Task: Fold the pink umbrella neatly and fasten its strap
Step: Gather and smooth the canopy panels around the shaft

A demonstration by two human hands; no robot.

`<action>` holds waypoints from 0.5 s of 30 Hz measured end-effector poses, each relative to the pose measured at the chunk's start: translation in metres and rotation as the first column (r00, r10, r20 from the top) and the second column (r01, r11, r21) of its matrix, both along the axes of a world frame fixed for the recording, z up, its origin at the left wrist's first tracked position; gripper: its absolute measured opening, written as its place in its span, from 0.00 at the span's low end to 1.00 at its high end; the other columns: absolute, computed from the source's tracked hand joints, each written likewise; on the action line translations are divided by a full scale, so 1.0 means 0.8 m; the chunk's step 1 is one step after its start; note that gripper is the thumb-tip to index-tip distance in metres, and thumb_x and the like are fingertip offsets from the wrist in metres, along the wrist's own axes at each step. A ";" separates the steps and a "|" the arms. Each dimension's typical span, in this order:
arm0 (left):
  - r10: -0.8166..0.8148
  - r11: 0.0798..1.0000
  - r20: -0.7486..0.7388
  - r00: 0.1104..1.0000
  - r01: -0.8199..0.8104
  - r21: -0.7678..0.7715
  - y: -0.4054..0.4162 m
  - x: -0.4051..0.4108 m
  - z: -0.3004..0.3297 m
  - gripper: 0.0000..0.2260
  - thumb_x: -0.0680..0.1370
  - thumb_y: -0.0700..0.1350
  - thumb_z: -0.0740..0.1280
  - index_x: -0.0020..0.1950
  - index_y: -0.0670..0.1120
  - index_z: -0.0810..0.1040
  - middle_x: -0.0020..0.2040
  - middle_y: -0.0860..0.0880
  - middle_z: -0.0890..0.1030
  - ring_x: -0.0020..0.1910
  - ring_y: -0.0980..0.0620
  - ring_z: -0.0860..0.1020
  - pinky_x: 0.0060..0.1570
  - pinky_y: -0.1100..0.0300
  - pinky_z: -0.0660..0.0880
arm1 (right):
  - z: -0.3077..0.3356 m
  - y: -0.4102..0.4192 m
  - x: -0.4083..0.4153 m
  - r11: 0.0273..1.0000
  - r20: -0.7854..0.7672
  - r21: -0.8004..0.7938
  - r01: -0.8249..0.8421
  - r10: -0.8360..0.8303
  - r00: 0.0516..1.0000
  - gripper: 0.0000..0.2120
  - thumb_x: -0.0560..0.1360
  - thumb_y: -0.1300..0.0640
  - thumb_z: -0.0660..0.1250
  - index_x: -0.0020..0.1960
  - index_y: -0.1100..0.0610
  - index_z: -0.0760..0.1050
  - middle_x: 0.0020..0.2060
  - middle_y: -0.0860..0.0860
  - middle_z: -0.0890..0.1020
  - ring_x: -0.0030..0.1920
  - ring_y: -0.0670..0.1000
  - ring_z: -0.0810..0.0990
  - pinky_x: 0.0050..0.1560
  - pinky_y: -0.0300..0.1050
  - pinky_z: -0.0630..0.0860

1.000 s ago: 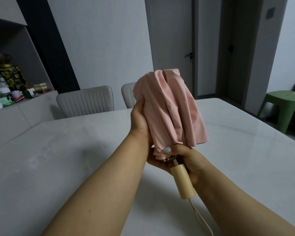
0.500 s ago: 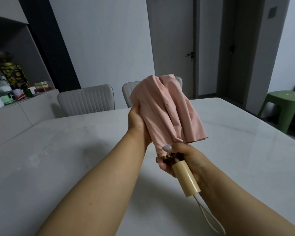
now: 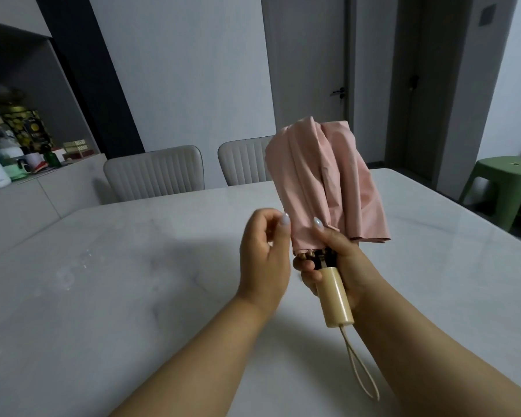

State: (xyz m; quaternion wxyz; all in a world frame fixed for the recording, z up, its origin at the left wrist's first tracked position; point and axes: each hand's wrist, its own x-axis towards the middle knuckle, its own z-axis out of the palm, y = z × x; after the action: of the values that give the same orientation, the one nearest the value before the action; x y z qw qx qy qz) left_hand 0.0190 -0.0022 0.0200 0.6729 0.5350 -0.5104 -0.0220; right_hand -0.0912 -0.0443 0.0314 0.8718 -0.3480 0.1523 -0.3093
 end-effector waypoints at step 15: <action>-0.070 0.995 0.004 0.998 0.069 0.069 -0.011 0.025 0.021 0.08 0.77 0.52 0.62 0.43 0.49 0.73 0.41 0.47 0.77 0.41 0.48 0.76 0.42 0.54 0.76 | -0.004 0.000 0.000 0.997 -0.106 -0.073 0.009 -0.017 0.994 0.08 0.64 0.62 0.69 0.39 0.64 0.72 0.27 0.55 0.72 0.20 0.47 0.70 0.19 0.35 0.67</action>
State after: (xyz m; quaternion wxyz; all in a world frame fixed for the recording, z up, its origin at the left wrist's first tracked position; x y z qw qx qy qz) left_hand 0.0387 -0.0110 0.0372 0.6513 0.5399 -0.5297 -0.0614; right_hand -0.0909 -0.0444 0.0281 0.8473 -0.3941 0.1896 -0.3014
